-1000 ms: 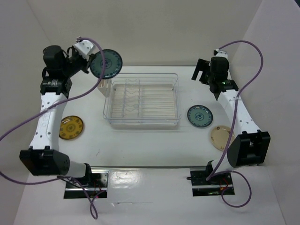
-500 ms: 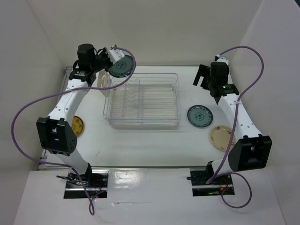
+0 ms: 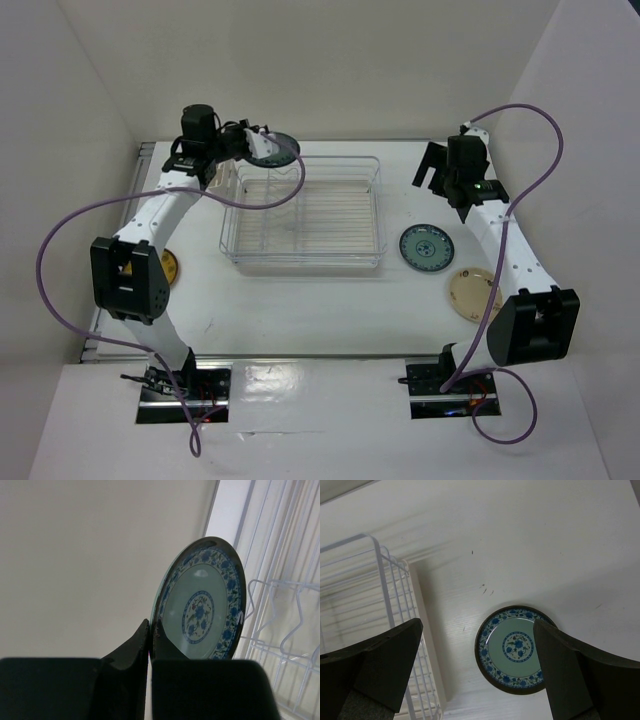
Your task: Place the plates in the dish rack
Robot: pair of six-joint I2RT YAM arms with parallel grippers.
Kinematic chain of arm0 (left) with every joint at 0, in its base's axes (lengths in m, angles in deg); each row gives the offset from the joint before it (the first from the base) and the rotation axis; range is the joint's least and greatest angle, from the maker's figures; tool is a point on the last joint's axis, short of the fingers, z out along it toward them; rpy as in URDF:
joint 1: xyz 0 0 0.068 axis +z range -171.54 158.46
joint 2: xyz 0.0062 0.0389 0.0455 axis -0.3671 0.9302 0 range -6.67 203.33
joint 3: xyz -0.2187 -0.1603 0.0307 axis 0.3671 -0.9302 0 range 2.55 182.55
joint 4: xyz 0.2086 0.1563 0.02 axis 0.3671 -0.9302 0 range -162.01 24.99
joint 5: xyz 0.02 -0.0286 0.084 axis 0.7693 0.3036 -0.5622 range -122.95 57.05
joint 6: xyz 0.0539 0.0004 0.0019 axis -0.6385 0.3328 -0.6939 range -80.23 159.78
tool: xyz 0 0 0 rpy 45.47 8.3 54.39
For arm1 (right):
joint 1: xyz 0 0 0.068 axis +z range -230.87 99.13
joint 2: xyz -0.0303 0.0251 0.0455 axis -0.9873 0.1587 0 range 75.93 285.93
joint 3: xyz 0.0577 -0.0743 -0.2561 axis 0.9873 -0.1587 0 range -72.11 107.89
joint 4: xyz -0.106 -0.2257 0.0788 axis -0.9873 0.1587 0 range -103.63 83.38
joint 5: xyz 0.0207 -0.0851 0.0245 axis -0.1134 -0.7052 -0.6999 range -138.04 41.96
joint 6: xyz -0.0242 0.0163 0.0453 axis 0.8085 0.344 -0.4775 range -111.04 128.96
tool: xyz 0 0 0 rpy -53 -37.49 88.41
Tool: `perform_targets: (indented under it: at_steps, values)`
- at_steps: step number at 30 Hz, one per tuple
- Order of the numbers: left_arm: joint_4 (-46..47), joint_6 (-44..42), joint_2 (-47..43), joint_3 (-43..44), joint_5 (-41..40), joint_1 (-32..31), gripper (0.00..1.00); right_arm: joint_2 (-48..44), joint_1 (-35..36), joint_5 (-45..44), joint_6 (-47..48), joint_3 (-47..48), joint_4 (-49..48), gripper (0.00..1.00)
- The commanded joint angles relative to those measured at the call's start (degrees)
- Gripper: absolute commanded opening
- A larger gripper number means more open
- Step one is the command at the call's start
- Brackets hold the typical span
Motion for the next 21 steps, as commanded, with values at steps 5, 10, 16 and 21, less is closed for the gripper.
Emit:
perform_targets:
  at_steps: [5, 10, 16, 21]
  values:
    - [1.8, -8.5, 0.8, 0.5, 3.8, -0.5, 0.00, -0.9, -0.2, -1.4, -1.3, -0.8, 0.7, 1.00]
    - [1.1, -8.5, 0.8, -0.8, 5.6, -0.5, 0.00, -0.9, -0.2, -2.7, -1.3, -0.8, 1.2, 1.00]
    - [0.6, -8.5, 0.8, -2.9, 4.3, -1.0, 0.00, -0.9, -0.2, -4.5, -2.1, -0.8, 3.0, 1.00]
    - [1.1, -8.5, 0.8, -5.3, 3.2, -2.6, 0.00, -0.9, -0.2, -3.8, -8.5, -0.1, 6.2, 1.00]
